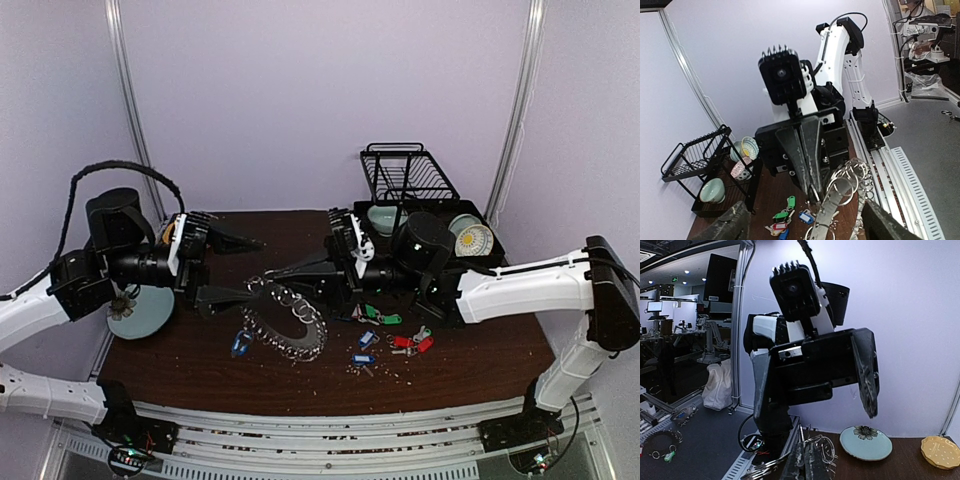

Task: Put the keys on the keyring
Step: Adjust the keyring to the key storage ring.

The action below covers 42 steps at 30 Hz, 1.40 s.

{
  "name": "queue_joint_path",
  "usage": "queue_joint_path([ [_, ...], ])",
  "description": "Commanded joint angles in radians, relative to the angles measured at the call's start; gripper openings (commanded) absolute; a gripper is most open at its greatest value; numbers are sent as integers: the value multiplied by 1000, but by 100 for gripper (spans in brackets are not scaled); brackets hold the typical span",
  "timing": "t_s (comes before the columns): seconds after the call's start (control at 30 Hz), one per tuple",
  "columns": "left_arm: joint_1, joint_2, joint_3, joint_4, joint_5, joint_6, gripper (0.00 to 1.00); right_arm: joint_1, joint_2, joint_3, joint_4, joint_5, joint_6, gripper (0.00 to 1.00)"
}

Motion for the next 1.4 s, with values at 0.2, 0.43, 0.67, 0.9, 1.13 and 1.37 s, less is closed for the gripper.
queue_joint_path([
  [0.2, -5, -48, -30, 79, -217, -106, 61, 56, -85, -100, 109, 430, -100, 0],
  [0.43, -4, -37, -62, 189, -453, -156, 29, 130, -100, -88, 17, 741, -218, 0],
  [0.67, -11, 18, -43, 213, -417, -127, 28, 175, -82, -41, -49, 948, -217, 0],
  [0.9, -21, 43, -49, 206, -346, -102, 40, 190, -70, -16, -78, 987, -224, 0],
  [1.13, -32, 96, -8, 226, -395, -138, 26, 198, -65, -6, -87, 987, -244, 0],
  [1.37, -55, 124, 7, 243, -437, -149, 18, 201, -61, -4, -93, 982, -248, 0],
])
